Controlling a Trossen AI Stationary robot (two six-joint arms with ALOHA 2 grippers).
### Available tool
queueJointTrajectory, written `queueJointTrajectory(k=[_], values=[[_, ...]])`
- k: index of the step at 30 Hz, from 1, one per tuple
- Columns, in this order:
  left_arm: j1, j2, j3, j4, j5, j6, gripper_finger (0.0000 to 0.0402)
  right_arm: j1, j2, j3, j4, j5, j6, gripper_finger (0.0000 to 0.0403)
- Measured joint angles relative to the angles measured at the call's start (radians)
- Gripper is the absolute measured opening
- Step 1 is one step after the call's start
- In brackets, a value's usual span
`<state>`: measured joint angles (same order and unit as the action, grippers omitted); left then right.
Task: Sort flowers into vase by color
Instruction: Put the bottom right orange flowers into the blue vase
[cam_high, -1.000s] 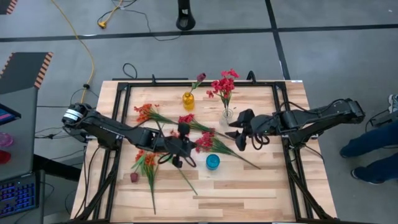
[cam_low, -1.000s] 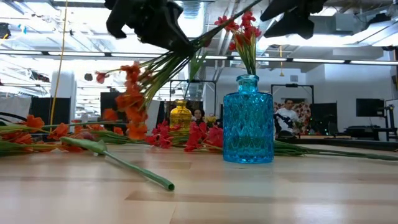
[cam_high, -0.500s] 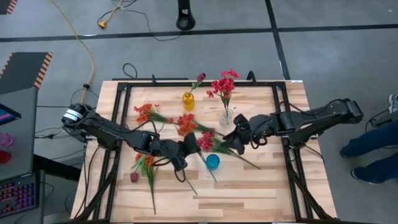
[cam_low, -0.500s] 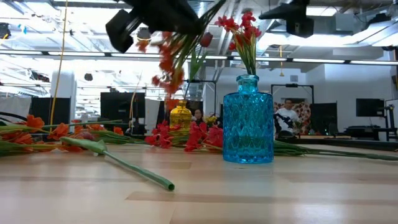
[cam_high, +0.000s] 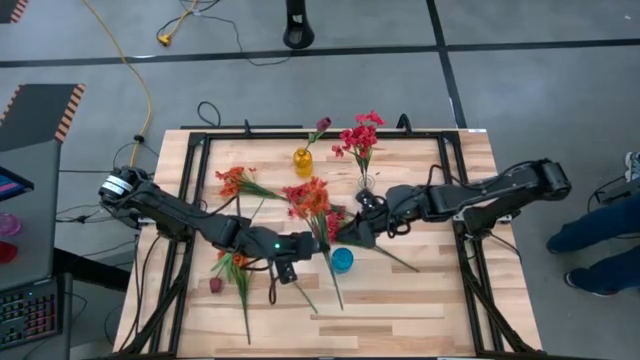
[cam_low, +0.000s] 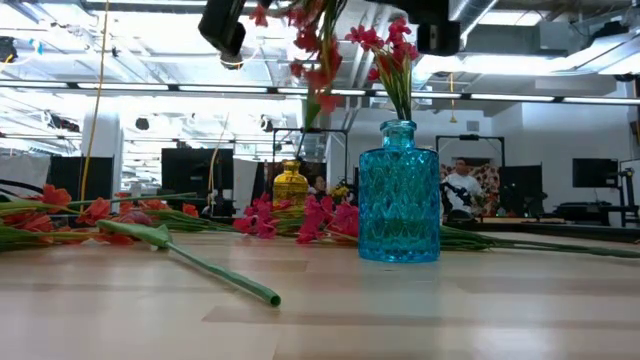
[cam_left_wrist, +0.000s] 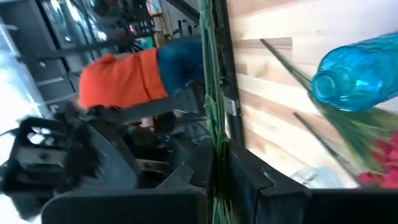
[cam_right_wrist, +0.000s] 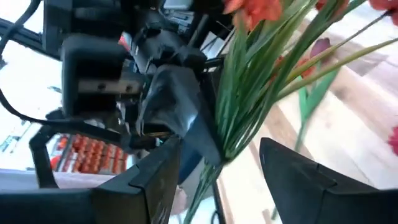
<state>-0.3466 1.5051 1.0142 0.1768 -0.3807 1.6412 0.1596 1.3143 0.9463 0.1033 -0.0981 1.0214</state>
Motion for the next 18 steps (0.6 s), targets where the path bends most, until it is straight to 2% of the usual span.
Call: queueJointTrajectory(k=[7,18], values=[[-0.011,0.0,0.0,0.04,0.002,0.104,0.0016,-0.006,0.042,0.0,0.072,-0.012,0.029,0.025],[-0.01,0.001,0.0,0.095,0.045,0.119,0.0016,-0.018,0.047,0.0,0.125,-0.011,0.026,0.025]])
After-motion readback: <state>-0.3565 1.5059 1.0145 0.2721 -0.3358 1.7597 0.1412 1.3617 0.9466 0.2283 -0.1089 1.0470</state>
